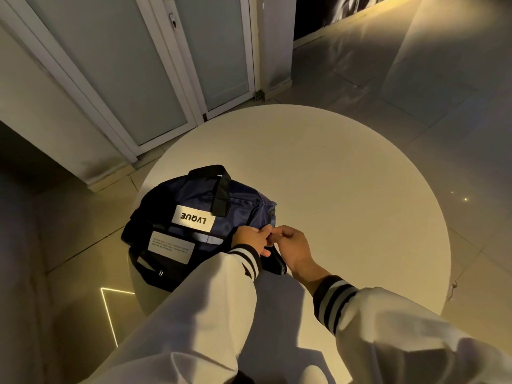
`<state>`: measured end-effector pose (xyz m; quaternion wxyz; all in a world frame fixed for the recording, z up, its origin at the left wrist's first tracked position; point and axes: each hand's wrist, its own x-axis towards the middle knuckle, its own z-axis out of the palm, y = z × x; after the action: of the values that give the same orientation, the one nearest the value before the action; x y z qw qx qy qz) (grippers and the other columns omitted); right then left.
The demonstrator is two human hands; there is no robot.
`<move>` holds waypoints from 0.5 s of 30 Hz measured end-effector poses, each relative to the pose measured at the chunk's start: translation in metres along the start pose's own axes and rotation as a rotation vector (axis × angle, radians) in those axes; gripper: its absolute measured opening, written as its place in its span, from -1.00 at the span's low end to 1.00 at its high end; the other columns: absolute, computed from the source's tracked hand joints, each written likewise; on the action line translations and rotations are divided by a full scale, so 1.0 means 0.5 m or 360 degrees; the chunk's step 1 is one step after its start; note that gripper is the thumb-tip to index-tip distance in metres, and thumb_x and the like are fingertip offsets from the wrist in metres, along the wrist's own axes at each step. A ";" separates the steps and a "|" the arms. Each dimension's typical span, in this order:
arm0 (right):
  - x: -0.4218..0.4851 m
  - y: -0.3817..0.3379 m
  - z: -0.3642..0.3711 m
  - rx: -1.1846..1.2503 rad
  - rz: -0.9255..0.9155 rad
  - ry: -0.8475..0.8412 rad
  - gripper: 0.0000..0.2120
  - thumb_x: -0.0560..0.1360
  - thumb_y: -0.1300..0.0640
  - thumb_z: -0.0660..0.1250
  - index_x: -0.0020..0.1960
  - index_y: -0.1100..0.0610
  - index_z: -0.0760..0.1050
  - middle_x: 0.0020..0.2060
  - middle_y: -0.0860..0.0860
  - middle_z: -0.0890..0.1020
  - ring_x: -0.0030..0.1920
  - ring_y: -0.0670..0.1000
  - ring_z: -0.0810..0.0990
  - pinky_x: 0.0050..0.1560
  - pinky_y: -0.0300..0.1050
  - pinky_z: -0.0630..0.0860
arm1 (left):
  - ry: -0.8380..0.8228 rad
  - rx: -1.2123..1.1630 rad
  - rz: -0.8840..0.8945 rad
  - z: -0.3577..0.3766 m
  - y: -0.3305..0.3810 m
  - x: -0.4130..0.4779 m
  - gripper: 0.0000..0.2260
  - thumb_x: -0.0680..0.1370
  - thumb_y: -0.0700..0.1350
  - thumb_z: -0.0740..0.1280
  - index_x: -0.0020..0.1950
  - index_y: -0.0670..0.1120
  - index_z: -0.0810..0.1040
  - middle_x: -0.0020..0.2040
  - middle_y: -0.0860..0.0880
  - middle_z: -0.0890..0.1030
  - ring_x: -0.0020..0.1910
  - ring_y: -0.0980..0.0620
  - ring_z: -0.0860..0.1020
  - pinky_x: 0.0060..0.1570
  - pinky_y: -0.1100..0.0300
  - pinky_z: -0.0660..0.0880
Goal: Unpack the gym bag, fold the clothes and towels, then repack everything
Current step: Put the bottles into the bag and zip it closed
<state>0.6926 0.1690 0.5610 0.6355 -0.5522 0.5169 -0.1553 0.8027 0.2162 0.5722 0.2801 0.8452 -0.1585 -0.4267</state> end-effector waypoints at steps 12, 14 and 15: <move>0.053 -0.021 0.025 -0.0277 0.0275 -0.0005 -0.63 0.55 -0.15 0.32 -0.22 0.13 0.58 -0.21 0.08 0.70 -0.17 0.08 0.63 -0.15 -0.10 0.48 | 0.0030 0.0018 0.0088 -0.008 -0.002 -0.016 -0.79 0.65 -0.07 0.32 0.09 -0.18 0.65 -0.14 -0.06 0.71 -0.44 0.06 0.62 -0.30 0.19 0.59; 0.068 -0.027 0.033 -0.0339 0.0245 -0.0009 -0.69 0.54 -0.07 0.38 -0.27 0.11 0.55 -0.24 0.09 0.69 -0.18 0.10 0.63 -0.11 -0.07 0.52 | 0.0032 0.0088 0.0150 -0.013 -0.010 -0.019 -0.80 0.65 -0.08 0.32 0.05 -0.17 0.67 -0.14 -0.07 0.73 -0.45 0.03 0.61 -0.20 0.13 0.64; 0.073 -0.031 0.037 -0.0331 0.0233 0.0005 -0.71 0.53 -0.02 0.40 -0.30 0.12 0.54 -0.27 0.09 0.67 -0.20 0.10 0.61 -0.09 -0.05 0.53 | 0.0027 0.0125 0.0171 -0.017 -0.011 -0.022 -0.80 0.65 -0.08 0.32 0.02 -0.16 0.67 -0.15 -0.07 0.74 -0.46 0.03 0.61 -0.19 0.11 0.65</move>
<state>0.7288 0.1456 0.5543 0.5836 -0.5756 0.5701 -0.0550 0.8035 0.2289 0.5798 0.2707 0.8493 -0.2180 -0.3973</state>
